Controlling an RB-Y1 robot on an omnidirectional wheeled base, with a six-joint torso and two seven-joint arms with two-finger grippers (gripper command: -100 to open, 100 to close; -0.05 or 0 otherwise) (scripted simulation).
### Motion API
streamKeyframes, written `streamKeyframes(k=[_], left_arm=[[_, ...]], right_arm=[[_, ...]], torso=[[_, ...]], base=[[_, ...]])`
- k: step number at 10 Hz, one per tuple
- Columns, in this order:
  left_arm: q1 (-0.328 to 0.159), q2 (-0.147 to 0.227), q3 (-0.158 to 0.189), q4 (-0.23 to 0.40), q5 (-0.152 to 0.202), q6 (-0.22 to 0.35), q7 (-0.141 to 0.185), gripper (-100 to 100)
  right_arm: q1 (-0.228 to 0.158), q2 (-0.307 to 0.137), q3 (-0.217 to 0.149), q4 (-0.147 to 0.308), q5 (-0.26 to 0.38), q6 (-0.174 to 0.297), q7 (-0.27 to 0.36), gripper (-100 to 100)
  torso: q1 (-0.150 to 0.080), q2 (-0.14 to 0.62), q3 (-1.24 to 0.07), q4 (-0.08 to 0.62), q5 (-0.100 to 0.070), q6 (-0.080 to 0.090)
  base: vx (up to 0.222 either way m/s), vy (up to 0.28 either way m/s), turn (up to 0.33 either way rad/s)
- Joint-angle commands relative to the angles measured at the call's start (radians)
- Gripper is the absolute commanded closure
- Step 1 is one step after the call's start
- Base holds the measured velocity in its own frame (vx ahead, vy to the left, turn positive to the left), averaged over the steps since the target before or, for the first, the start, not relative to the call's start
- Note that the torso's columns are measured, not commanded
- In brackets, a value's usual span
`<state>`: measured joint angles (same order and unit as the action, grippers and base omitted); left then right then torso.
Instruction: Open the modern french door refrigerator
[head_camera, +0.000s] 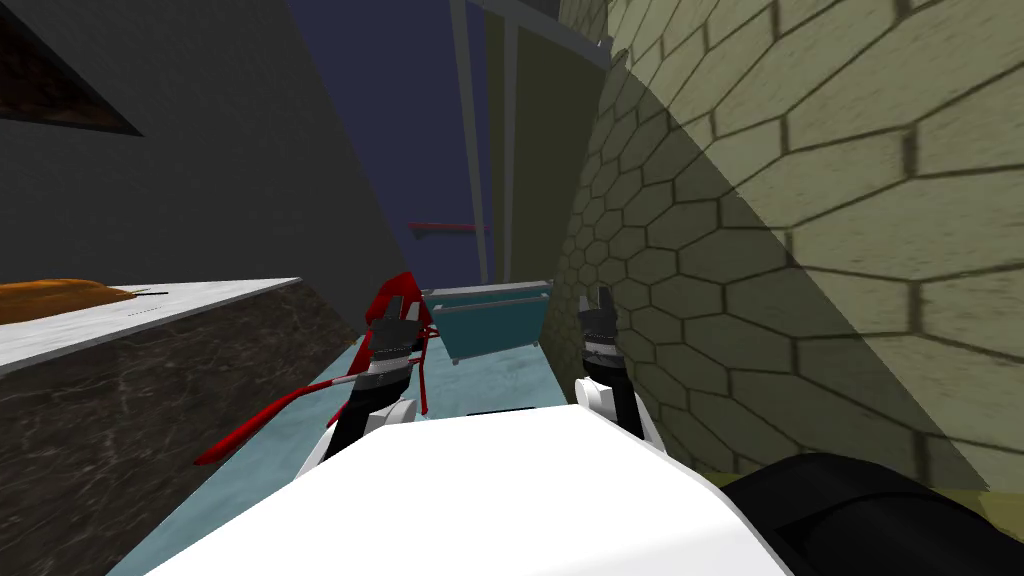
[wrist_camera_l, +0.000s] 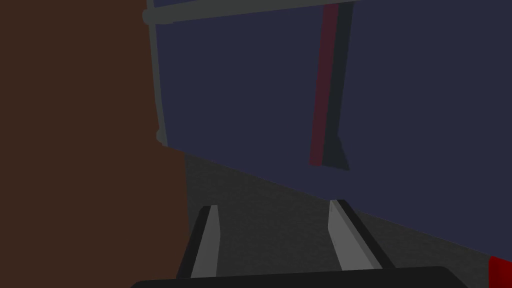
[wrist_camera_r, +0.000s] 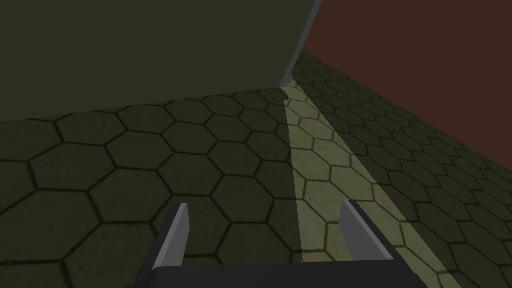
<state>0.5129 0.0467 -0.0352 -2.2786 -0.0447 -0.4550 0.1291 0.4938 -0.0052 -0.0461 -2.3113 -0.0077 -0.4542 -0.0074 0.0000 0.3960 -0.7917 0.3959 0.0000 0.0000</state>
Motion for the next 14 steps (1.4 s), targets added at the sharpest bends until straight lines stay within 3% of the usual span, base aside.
streamKeyframes(k=[1, 3, 4, 6, 14], left_arm=[[0.0, 0.0, 0.0, 0.0, 0.0, 0.0, 0.0, 0], [0.0, 0.0, 0.0, 0.0, 0.0, 0.0, 0.0, 0], [-0.002, 0.032, 0.002, 0.021, 0.0, -0.015, -0.002, -100], [-0.007, 0.065, 0.006, 0.07, 0.0, -0.052, -0.008, -100], [-0.026, 0.109, 0.026, 0.271, 0.001, -0.22, -0.034, -100]], right_arm=[[0.0, 0.0, 0.0, 0.0, 0.0, 0.0, 0.0, 0], [0.0, 0.0, 0.0, 0.0, 0.0, 0.0, 0.0, 0], [0.0, 0.0, 0.0, 0.0, 0.0, 0.0, 0.0, 0], [0.0, 0.0, 0.0, 0.0, 0.0, 0.0, 0.0, 0], [0.0, 0.0, 0.0, 0.0, 0.0, 0.0, 0.0, 0]], torso=[[0.0, 0.074, -0.147, 0.074, 0.0, 0.0], [0.0, 0.222, -0.443, 0.221, 0.0, 0.0], [0.0, 0.295, -0.59, 0.295, 0.0, 0.0], [0.0, 0.336, -0.68, 0.337, 0.0, 0.0], [0.001, 0.341, -0.685, 0.342, 0.0, 0.0]], base=[[0.0, 0.0, 0.0], [0.0, 0.0, 0.0], [0.031, -0.004, -0.002], [0.084, -0.015, -0.003], [0.11, -0.015, -0.003]])
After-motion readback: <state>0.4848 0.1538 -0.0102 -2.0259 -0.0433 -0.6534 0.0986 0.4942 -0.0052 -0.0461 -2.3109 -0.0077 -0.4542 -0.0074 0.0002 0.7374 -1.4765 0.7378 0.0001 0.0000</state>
